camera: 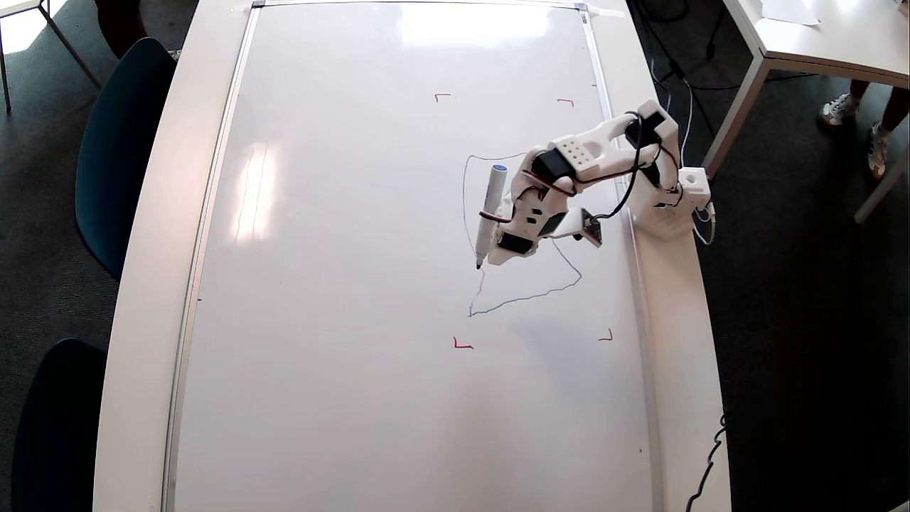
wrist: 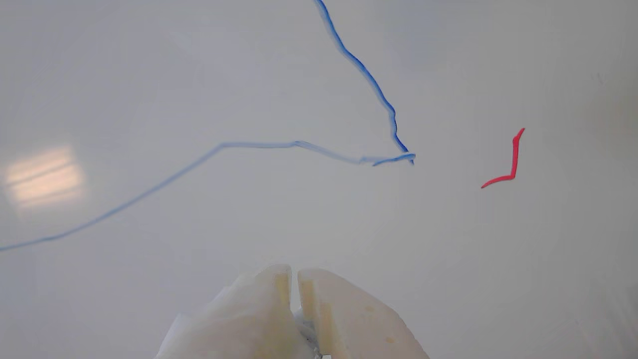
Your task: Draw on a whiteboard a robot head using a pen attached to the gripper
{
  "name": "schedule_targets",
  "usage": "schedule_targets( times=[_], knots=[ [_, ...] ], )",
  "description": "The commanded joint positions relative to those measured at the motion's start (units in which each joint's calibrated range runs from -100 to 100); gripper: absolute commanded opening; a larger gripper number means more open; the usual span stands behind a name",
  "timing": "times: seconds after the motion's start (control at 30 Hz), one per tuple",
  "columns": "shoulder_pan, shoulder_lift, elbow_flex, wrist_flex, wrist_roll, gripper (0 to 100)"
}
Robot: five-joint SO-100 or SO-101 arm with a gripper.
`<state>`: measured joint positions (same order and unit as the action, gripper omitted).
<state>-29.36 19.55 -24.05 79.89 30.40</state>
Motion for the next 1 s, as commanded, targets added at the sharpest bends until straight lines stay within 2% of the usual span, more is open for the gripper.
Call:
schedule_targets(
  times=[0.0,0.17,0.3,0.97],
  knots=[
    [-0.2,-5.4,1.3,6.4,0.3,1],
    [-1.3,-5.3,11.6,6.0,0.3,1],
    [-1.2,-5.3,17.0,-0.6,0.3,1],
    [-1.8,0.5,17.5,-4.0,0.2,1]
  ],
)
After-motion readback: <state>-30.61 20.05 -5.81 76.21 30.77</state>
